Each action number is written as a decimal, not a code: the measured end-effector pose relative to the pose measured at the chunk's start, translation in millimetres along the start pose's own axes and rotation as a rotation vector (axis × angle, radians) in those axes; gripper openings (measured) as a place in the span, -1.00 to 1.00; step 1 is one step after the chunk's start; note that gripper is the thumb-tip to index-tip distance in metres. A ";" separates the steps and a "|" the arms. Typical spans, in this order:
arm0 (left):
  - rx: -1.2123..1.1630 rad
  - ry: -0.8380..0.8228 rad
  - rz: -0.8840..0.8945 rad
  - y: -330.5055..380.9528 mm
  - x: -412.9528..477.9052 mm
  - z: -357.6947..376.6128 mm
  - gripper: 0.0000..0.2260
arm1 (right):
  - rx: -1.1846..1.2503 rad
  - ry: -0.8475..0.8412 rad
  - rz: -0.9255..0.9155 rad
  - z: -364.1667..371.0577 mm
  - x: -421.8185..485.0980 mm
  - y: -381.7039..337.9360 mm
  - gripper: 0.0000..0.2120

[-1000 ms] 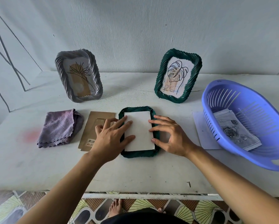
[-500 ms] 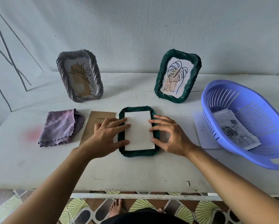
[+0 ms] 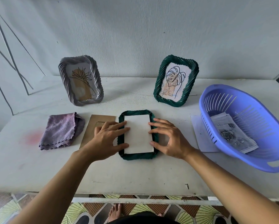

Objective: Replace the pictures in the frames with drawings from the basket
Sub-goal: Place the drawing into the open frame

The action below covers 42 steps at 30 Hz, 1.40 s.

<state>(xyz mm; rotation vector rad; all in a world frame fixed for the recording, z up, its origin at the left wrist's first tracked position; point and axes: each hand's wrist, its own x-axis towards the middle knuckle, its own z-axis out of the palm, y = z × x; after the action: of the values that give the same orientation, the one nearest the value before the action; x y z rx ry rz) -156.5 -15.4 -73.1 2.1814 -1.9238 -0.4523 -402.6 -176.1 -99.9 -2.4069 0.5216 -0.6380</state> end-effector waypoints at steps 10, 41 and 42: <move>-0.113 0.070 -0.051 6.0 -5.9 -7.1 -0.51 | 0.005 0.003 -0.004 0.2 0.6 0.1 -0.72; 0.076 0.380 -0.407 0.7 -23.9 -6.3 -0.64 | 0.018 0.008 -0.009 0.7 0.7 0.3 -0.72; 0.021 0.403 -0.406 2.3 -24.3 -8.5 -0.66 | 0.016 0.007 -0.005 0.7 0.6 0.0 -0.72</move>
<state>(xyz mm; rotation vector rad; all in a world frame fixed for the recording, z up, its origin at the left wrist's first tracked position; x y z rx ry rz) -158.2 7.8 -62.0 2.4480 -1.2907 -0.0363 -401.7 -176.2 -100.2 -2.3926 0.5118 -0.6508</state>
